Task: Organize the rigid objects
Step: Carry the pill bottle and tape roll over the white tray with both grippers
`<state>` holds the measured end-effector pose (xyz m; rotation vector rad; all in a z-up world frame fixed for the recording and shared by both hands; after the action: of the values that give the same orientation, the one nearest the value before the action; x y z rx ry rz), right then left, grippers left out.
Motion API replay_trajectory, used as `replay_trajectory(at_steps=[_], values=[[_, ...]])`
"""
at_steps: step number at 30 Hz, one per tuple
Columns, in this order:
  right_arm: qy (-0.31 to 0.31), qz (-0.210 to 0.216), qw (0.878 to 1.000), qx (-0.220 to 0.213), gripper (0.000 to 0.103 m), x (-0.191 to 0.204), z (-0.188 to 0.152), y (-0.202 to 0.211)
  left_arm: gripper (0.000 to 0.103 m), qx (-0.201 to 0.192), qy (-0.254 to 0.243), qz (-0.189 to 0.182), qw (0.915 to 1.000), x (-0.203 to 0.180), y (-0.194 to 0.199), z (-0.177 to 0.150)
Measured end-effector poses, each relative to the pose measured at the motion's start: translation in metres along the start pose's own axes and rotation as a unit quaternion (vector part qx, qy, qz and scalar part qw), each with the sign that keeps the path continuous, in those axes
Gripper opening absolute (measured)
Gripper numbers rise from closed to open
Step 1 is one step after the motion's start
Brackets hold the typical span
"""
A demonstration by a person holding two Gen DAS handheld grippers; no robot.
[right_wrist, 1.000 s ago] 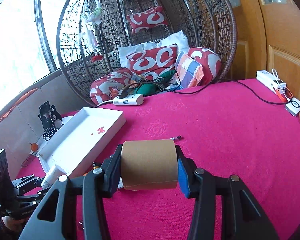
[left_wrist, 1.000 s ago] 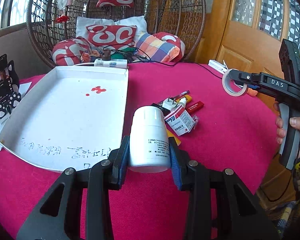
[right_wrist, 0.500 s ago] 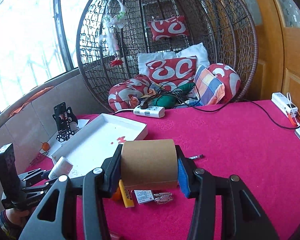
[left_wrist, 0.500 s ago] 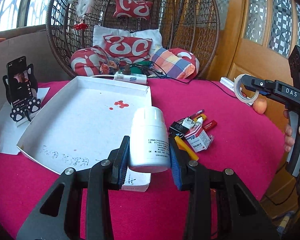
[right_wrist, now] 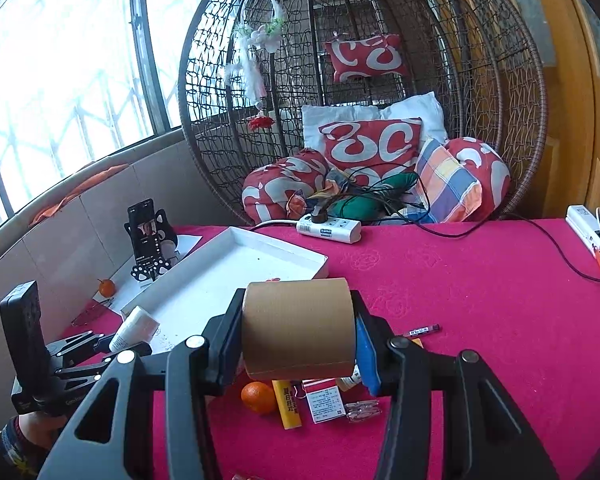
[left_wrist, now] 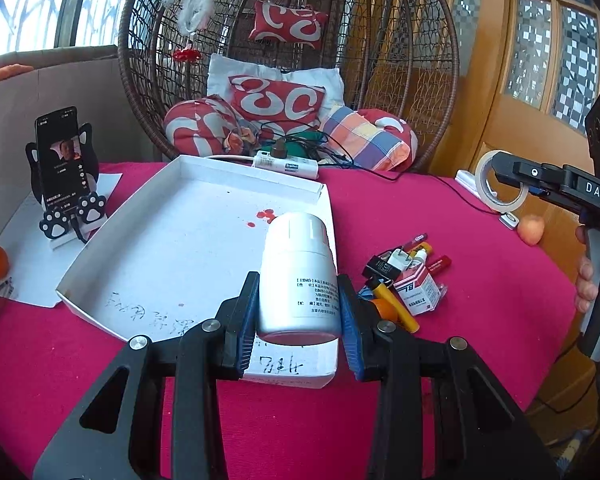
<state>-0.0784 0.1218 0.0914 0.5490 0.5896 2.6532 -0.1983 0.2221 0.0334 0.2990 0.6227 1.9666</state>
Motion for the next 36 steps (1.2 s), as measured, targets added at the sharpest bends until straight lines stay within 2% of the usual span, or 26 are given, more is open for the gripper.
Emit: replay_trajectory(at_steps=[12,21,27,36], values=[[0.016,0.026,0.999,0.020,0.048,0.027,0.003,-0.020,0.036,0.001,0.008,0.017,0.9998,0.019,-0.003,0.004],[0.018,0.054,0.996,0.069,0.048,0.056,-0.005,-0.054,0.036,0.004,0.026,0.038,0.9989,0.048,-0.012,0.011],[0.030,0.063,0.994,0.082,0.048,0.073,-0.006,-0.068,0.036,0.007,0.027,0.052,0.9983,0.063,-0.019,0.015],[0.034,0.070,0.990,0.116,0.048,0.093,-0.016,-0.108,0.036,0.034,0.047,0.076,0.9954,0.093,-0.055,0.015]])
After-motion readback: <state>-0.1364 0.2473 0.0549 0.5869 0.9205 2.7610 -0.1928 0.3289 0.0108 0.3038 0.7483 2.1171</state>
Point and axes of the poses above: each gripper's, at about its wrist camera, not at the fingertips, and y roughly against the way its jaws point, x to its left, z to its top, the point moved 9 cm from there along -y, roughly the way its jaws point, and after that the axes turned 9 degrees about -y, right-handed, at the moved point
